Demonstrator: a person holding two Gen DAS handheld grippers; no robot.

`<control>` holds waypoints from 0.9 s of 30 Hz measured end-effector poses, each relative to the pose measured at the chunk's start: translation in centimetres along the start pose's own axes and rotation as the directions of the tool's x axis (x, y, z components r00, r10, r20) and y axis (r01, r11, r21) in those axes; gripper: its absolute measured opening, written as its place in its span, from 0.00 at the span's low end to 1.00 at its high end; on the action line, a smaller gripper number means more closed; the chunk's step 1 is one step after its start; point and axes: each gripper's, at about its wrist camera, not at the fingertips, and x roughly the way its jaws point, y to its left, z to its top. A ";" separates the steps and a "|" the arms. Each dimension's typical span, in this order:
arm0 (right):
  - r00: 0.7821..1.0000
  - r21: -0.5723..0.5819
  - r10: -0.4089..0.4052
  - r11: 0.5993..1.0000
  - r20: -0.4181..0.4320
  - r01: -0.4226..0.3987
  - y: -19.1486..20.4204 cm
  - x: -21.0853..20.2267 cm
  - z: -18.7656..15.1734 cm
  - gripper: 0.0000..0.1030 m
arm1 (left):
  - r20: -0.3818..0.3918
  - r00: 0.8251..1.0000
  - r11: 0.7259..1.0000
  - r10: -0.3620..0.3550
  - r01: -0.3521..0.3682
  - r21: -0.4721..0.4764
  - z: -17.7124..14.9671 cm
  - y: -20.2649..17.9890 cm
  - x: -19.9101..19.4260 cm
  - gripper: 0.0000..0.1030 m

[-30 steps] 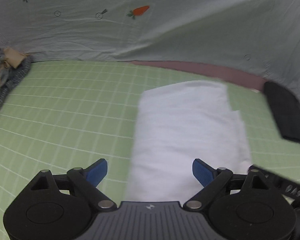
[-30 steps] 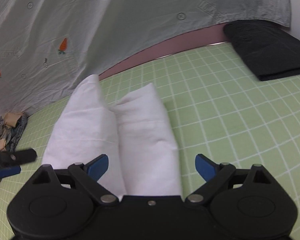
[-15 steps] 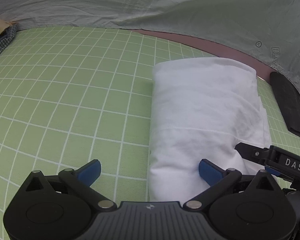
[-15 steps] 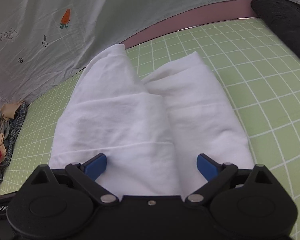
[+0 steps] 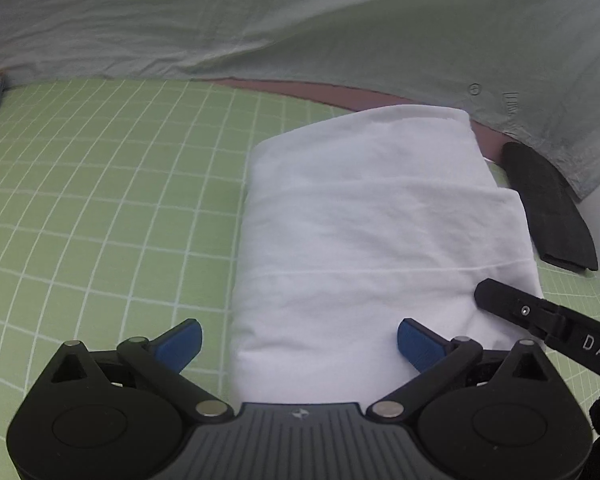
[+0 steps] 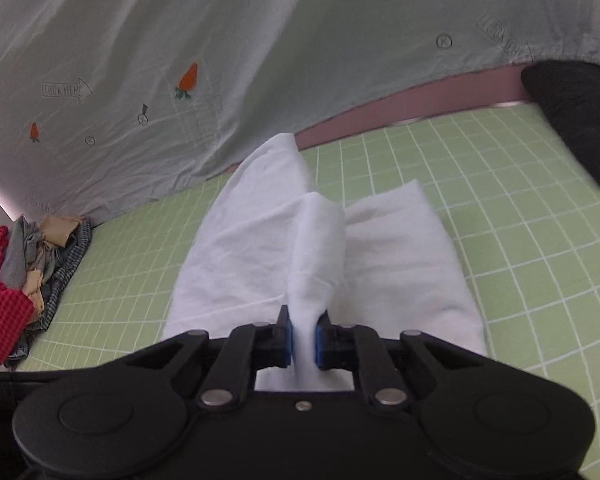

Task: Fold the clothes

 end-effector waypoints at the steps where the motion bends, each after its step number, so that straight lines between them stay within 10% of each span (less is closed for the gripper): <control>1: 1.000 -0.016 -0.004 1.000 0.021 0.004 0.0 -1.0 0.3 0.10 | 0.007 1.000 1.000 -0.002 0.002 0.017 0.0 -0.6 -0.1 1.00; 9: 0.988 0.112 -0.151 0.982 0.006 0.150 -6.3 -1.5 -1.2 0.14 | -0.026 0.999 0.998 -0.019 0.021 0.065 -0.9 -2.7 0.4 1.00; 12: 0.982 0.217 -0.175 0.958 -0.078 0.188 -9.7 0.4 -2.8 0.41 | -0.076 0.995 0.998 -0.059 0.059 -0.001 -1.8 -1.9 1.5 1.00; 27: 0.988 0.284 -0.014 0.957 -0.156 0.058 -10.4 2.6 -4.5 0.86 | -0.175 0.957 0.968 -0.233 0.211 -0.136 -2.3 -1.8 4.5 1.00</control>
